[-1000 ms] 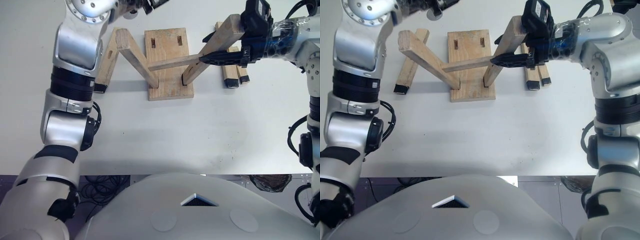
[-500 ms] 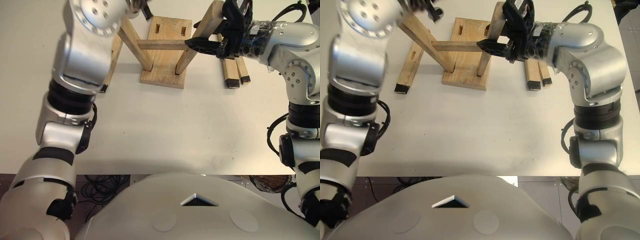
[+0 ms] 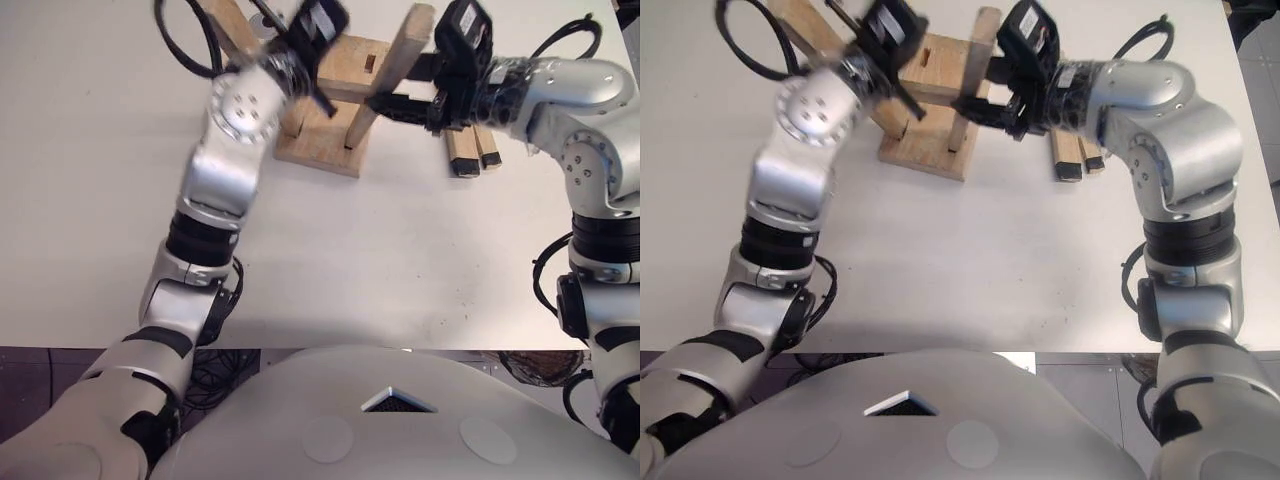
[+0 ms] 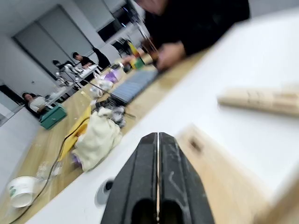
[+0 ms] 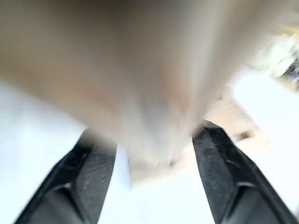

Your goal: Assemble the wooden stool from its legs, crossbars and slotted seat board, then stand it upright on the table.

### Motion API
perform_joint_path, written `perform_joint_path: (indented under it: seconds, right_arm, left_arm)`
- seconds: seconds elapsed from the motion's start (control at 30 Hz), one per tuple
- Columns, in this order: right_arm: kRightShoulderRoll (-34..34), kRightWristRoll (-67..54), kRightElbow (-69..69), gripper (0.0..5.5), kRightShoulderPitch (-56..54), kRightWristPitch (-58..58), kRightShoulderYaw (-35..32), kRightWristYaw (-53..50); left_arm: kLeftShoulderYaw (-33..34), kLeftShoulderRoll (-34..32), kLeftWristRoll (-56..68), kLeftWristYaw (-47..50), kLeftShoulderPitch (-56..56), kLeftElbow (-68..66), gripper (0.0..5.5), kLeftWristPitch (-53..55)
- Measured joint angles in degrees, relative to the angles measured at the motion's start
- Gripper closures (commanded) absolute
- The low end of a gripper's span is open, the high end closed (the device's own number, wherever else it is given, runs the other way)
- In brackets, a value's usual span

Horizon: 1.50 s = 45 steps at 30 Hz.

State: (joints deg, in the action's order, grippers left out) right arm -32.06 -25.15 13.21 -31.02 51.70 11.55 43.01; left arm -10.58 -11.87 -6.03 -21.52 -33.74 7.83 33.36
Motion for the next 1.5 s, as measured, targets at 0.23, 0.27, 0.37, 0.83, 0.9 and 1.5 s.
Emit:
perform_joint_path:
  seconds: [0.23, 0.27, 0.37, 0.83, 0.9, 1.5]
  right_arm:
    - [-4.88, -0.86, -1.42, 2.49, 0.85, -7.25, -4.64, 7.28]
    - [-5.49, 0.94, -0.76, 2.62, 2.01, -8.45, -4.74, 6.75]
    - [-5.22, 5.85, 2.6, 3.17, 10.21, -5.99, -8.26, -4.94]
    - [24.83, 27.81, 0.42, 5.48, 3.57, -6.99, 8.23, -39.46]
    - [24.86, 28.02, 0.3, 5.48, 2.69, -7.25, 11.44, -36.81]
    - [15.07, 28.83, -12.07, 5.48, -5.8, -13.49, 10.61, -19.73]
  left_arm:
    - [20.89, 0.98, 19.17, -0.22, -13.14, 6.03, 5.5, 9.3]
    - [23.35, 0.13, 20.4, 0.3, -14.26, 5.85, 5.5, 9.54]
    - [31.37, -10.22, 19.63, 2.07, -15.08, -0.4, 5.5, 7.87]
    - [14.07, -11.24, 16.44, -14.7, 8.66, -14.64, 5.5, -9.35]
    - [11.9, -10.44, 12.25, -10.21, 6.68, -17.67, 5.5, -9.2]
    - [9.26, -9.22, 2.46, 0.02, -15.9, -48.83, 5.5, -31.51]
